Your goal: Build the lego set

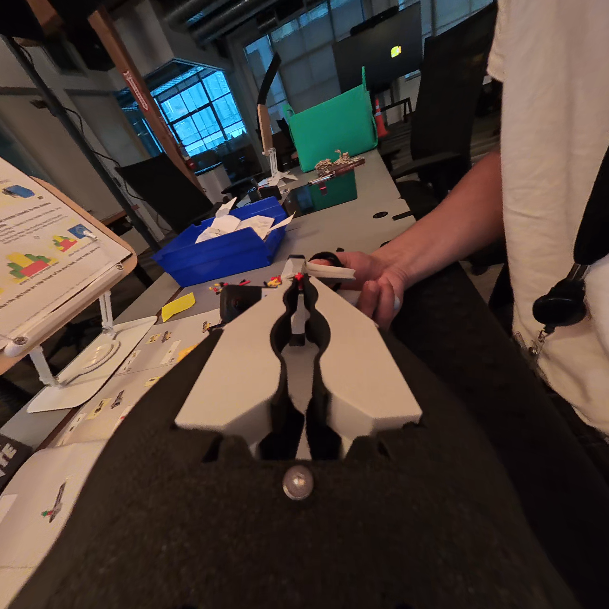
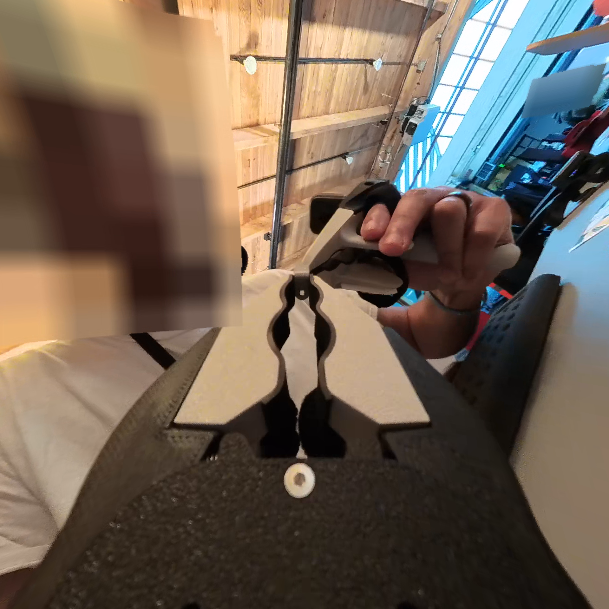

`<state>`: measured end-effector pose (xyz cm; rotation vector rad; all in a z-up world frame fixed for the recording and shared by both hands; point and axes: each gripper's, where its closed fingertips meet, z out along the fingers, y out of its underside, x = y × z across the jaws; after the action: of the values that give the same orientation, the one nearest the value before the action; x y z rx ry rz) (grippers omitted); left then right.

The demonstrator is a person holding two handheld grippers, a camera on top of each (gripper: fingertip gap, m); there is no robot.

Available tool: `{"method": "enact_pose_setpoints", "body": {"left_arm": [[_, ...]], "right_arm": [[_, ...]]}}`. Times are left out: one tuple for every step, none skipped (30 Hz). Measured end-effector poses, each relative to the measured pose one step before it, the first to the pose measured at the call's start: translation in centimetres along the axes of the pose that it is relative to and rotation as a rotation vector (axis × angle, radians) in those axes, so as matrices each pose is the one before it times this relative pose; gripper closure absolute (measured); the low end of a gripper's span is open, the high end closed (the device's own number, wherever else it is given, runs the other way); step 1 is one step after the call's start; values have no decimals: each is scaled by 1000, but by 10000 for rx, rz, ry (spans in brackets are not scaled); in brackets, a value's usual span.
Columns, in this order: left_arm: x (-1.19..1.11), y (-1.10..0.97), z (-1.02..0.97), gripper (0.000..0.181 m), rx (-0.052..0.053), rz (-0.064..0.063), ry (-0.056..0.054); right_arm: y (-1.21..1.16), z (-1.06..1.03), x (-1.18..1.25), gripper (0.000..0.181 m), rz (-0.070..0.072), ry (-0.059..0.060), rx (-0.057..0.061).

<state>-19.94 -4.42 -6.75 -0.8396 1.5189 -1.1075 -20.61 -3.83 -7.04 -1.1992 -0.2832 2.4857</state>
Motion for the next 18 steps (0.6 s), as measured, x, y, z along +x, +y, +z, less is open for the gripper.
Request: {"method": "enact_pose_setpoints", "body": {"left_arm": [[127, 76, 22, 178, 44, -2, 131], [97, -42, 43, 178, 85, -82, 123], [61, -144, 75, 178, 148, -41, 88], [102, -216, 95, 178, 172, 4, 103], [17, -190, 120, 178, 115, 53, 46], [-33, -133, 124, 178, 69, 134, -9], [-12, -135, 140, 178, 61, 154, -9], [-4, -149, 144, 178, 71, 165, -14], [43, -157, 145, 179, 74, 165, -4], [33, -116, 142, 179, 34, 184, -6], [20, -25, 121, 179, -21, 223, -21], [-4, 33, 97, 178, -53, 249, -30], [-17, 29, 79, 179, -22, 193, -33], [-14, -65, 49, 178, 75, 45, 6], [18, -136, 38, 178, 128, -62, 45], [52, -80, 36, 178, 93, -49, 38], [9, -13, 8, 179, 43, -52, 17], [14, 32, -28, 178, 24, -52, 17]], "right_arm": [[154, -64, 51, 175, 40, 52, -84], [112, -24, -63, 175, 69, -50, -47], [43, 34, -167, 175, 14, -110, 22], [143, 71, -235, 175, 51, -161, -67], [23, 31, -202, 175, -22, -114, -20], [-56, -16, -189, 175, -55, -79, 22], [0, -5, -187, 175, 7, -103, -29], [-2, 6, -214, 175, 12, -128, -7], [39, 25, -215, 175, 56, -157, -17], [71, -1, -160, 175, 59, -131, -17], [9, -51, -118, 175, 87, -105, 15], [-7, -84, -51, 175, 126, -77, 21], [-30, -69, -62, 175, 102, -95, 43], [-19, 6, -137, 175, 55, -137, 23], [62, 68, -118, 175, 44, -114, -40], [84, 31, -85, 175, 57, -92, -60], [12, -3, 8, 175, 81, -56, 5], [14, -16, 75, 175, 56, -1, 13]]}}
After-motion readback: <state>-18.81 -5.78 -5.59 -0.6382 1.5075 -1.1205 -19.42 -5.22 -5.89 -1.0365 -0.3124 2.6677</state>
